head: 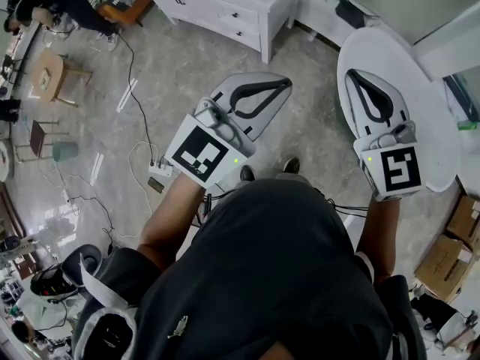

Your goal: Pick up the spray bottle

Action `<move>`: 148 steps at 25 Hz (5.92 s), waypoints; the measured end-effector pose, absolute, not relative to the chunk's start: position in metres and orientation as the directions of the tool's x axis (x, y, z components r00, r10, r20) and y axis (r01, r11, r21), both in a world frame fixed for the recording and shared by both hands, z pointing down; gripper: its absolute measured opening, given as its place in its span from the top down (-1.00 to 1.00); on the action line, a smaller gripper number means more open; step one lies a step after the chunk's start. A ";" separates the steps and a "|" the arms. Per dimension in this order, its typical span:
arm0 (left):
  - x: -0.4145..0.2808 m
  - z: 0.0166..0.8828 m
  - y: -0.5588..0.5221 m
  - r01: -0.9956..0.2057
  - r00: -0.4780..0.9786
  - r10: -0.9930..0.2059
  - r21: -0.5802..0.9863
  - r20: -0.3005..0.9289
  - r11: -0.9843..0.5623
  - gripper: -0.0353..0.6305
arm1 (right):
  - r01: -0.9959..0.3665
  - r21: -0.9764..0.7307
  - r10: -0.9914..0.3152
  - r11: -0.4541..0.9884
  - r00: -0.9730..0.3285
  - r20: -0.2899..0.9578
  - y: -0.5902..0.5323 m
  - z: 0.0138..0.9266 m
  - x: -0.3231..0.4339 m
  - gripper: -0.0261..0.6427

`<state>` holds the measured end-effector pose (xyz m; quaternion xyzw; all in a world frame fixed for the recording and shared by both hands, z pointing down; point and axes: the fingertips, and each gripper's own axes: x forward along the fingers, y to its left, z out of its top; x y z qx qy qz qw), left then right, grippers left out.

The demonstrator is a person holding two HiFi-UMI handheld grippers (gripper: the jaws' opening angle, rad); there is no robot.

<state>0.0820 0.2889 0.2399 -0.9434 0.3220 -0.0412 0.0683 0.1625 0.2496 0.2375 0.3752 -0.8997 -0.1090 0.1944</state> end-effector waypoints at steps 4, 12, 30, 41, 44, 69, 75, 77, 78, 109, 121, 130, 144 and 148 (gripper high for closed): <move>0.100 0.238 0.270 -0.638 0.761 -0.647 -0.131 0.044 -0.759 0.88 | -0.599 0.345 -0.687 0.723 -0.674 0.270 0.231 0.231 0.178 0.89; 0.153 0.237 0.249 -0.656 0.740 -0.670 -0.157 0.055 -0.738 0.88 | -0.574 0.334 -0.658 0.748 -0.710 0.253 0.205 0.232 0.225 0.89; 0.171 0.254 0.229 -0.618 0.764 -0.635 -0.151 0.115 -0.772 0.88 | -0.629 0.264 -0.681 0.732 -0.687 0.253 0.184 0.257 0.249 0.89; 0.109 0.249 0.186 -0.580 0.806 -0.589 -0.120 0.060 -0.806 0.88 | -0.660 0.314 -0.731 0.682 -0.618 0.290 0.152 0.248 0.194 0.89; 0.092 0.248 0.177 -0.561 0.821 -0.570 -0.131 0.042 -0.817 0.88 | -0.673 0.331 -0.750 0.661 -0.592 0.294 0.145 0.244 0.176 0.89; 0.051 0.250 0.113 -0.640 0.753 -0.656 -0.173 0.049 -0.748 0.88 | -0.616 0.336 -0.700 0.712 -0.653 0.288 0.082 0.247 0.140 0.89; 0.083 0.249 0.093 -0.668 0.718 -0.691 -0.196 0.083 -0.718 0.88 | -0.588 0.309 -0.661 0.748 -0.702 0.265 0.053 0.248 0.168 0.89; 0.099 0.252 0.092 -0.670 0.714 -0.694 -0.199 0.089 -0.715 0.88 | -0.597 0.281 -0.659 0.752 -0.703 0.267 0.050 0.255 0.184 0.89; 0.104 0.252 0.089 -0.673 0.712 -0.696 -0.196 0.092 -0.714 0.88 | -0.597 0.272 -0.656 0.754 -0.706 0.267 0.047 0.256 0.188 0.89; 0.060 0.274 0.042 -0.659 0.739 -0.671 -0.150 0.048 -0.737 0.88 | -0.606 0.308 -0.679 0.733 -0.634 0.369 -0.004 0.280 0.154 0.89; -0.010 0.272 0.017 -0.626 0.775 -0.630 -0.087 0.047 -0.775 0.88 | -0.657 0.338 -0.737 0.674 -0.564 0.373 -0.024 0.265 0.098 0.89; -0.027 0.273 -0.001 -0.600 0.796 -0.604 -0.091 0.033 -0.795 0.88 | -0.648 0.371 -0.747 0.665 -0.564 0.352 -0.032 0.260 0.078 0.89; 0.001 0.274 -0.058 -0.659 0.740 -0.667 -0.110 0.088 -0.745 0.88 | -0.616 0.313 -0.691 0.723 -0.636 0.343 -0.100 0.268 0.103 0.89; 0.020 0.272 -0.079 -0.680 0.717 -0.688 -0.109 0.109 -0.725 0.88 | -0.600 0.299 -0.670 0.742 -0.660 0.340 -0.123 0.267 0.121 0.89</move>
